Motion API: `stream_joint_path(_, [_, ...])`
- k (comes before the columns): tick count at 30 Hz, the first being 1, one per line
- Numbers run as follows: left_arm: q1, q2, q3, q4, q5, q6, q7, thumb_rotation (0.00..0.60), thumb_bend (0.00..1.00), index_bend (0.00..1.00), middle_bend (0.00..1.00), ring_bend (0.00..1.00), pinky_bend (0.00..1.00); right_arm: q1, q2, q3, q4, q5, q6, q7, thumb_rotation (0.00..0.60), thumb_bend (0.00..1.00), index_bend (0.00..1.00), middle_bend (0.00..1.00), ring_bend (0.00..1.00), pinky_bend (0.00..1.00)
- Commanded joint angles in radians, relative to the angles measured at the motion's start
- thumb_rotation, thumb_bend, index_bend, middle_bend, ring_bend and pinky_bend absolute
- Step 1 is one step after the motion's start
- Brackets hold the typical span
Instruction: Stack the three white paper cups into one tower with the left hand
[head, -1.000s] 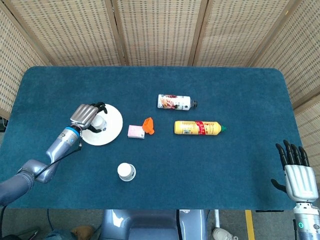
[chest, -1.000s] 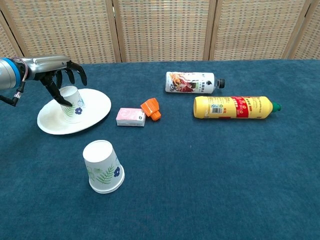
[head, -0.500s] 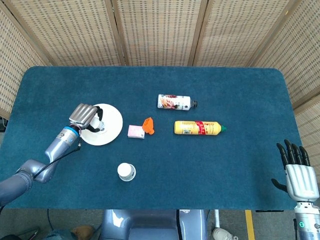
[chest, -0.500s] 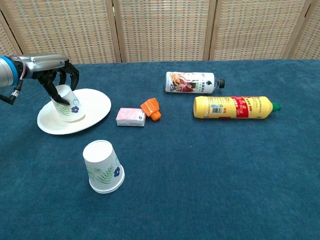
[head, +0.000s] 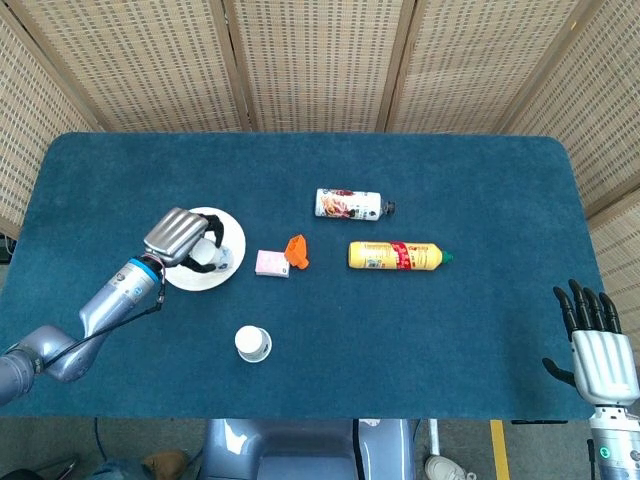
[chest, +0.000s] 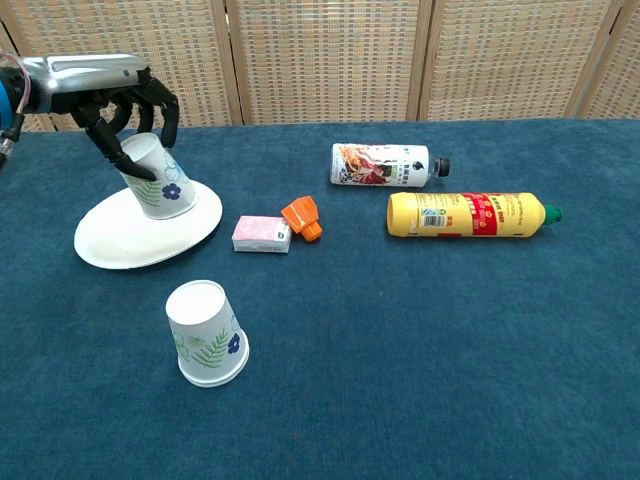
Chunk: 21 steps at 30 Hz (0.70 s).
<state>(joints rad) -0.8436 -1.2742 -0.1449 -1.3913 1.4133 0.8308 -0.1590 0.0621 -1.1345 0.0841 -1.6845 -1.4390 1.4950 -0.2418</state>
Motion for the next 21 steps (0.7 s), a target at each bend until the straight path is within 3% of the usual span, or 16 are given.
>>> stream_joint_path(1, [-0.012, 0.191, 0.010, -0.309, 0.112, 0.018, 0.012, 0.600, 0.23, 0.61, 0.47, 0.52, 0.67, -0.001, 0.000, -0.001, -0.002, -0.002, 0.002, -0.001, 0.600, 0.00, 0.00, 0.00, 0.00, 0.00])
stream_joint_path(8, [-0.066, 0.292, 0.028, -0.529, 0.142, -0.090, 0.065, 0.600, 0.23, 0.61, 0.47, 0.52, 0.67, -0.005, 0.005, -0.001, -0.005, -0.007, 0.011, 0.008, 0.600, 0.00, 0.00, 0.00, 0.00, 0.00])
stream_joint_path(15, [-0.091, 0.303, 0.036, -0.570, 0.077, -0.159, 0.184, 0.600, 0.23, 0.61, 0.47, 0.52, 0.66, -0.008, 0.012, -0.002, -0.005, -0.011, 0.014, 0.020, 0.600, 0.00, 0.00, 0.00, 0.00, 0.00])
stream_joint_path(21, [-0.096, 0.260, 0.041, -0.549, 0.001, -0.169, 0.276, 0.600, 0.23, 0.61, 0.47, 0.52, 0.66, -0.008, 0.014, -0.003, -0.006, -0.014, 0.014, 0.026, 0.600, 0.00, 0.00, 0.00, 0.00, 0.00])
